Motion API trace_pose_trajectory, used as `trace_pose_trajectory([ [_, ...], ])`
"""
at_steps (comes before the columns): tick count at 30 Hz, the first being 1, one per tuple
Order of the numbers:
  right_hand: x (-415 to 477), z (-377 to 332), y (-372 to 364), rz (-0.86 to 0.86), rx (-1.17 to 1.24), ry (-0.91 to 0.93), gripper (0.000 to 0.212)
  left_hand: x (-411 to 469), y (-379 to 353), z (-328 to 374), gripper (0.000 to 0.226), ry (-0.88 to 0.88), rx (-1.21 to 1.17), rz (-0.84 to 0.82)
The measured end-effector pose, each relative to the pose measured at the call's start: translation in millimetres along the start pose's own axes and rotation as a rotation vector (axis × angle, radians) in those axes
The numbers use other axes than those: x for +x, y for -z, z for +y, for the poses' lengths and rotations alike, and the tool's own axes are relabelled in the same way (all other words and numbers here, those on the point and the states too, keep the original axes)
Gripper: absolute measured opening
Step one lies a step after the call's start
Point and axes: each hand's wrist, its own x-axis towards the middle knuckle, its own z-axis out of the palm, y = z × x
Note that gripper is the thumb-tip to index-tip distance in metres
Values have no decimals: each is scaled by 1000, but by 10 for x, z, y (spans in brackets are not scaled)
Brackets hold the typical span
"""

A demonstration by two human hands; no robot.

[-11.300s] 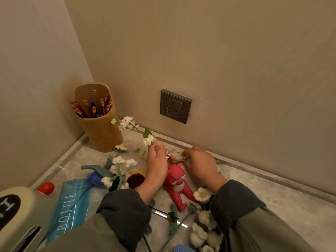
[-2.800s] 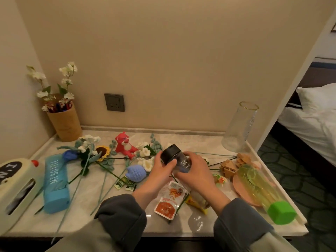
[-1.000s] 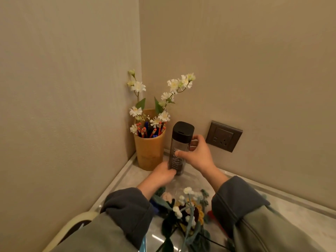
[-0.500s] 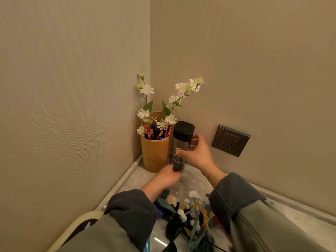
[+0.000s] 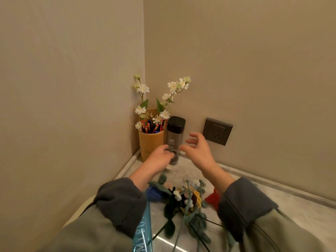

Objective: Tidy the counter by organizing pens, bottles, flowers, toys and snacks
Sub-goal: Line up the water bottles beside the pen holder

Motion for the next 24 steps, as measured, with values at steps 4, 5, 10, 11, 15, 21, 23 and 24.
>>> trace_pose_trajectory([
  [4, -486, -84, -81, -111, 68, 0, 35, -393, 124, -106, 52, -43, -64, 93],
  [5, -586, -82, -121, -141, 71, -7, 32, -483, 145, -167, 51, -50, -76, 113],
  [10, -1029, 58, -344, -339, 29, -98, 32, -956, 162, -551, 50, -8, -122, 209],
  [11, -1090, 109, -391, -377, 9, -132, 30, -1025, 144, -630, 49, 9, -114, 226],
  [15, -1329, 325, -556, -497, -155, -190, 34, -1317, 52, -862, 51, 82, -48, 247],
  [21, -1560, 545, -671, -531, -267, -248, 65, -1600, -119, -964, 55, 175, -36, 256],
  [23, -1635, 570, -685, -577, -277, -280, 67, -1653, -154, -983, 48, 174, -47, 244],
  [24, -1684, 576, -693, -612, -284, -291, 66, -1679, -170, -974, 44, 175, -52, 244],
])
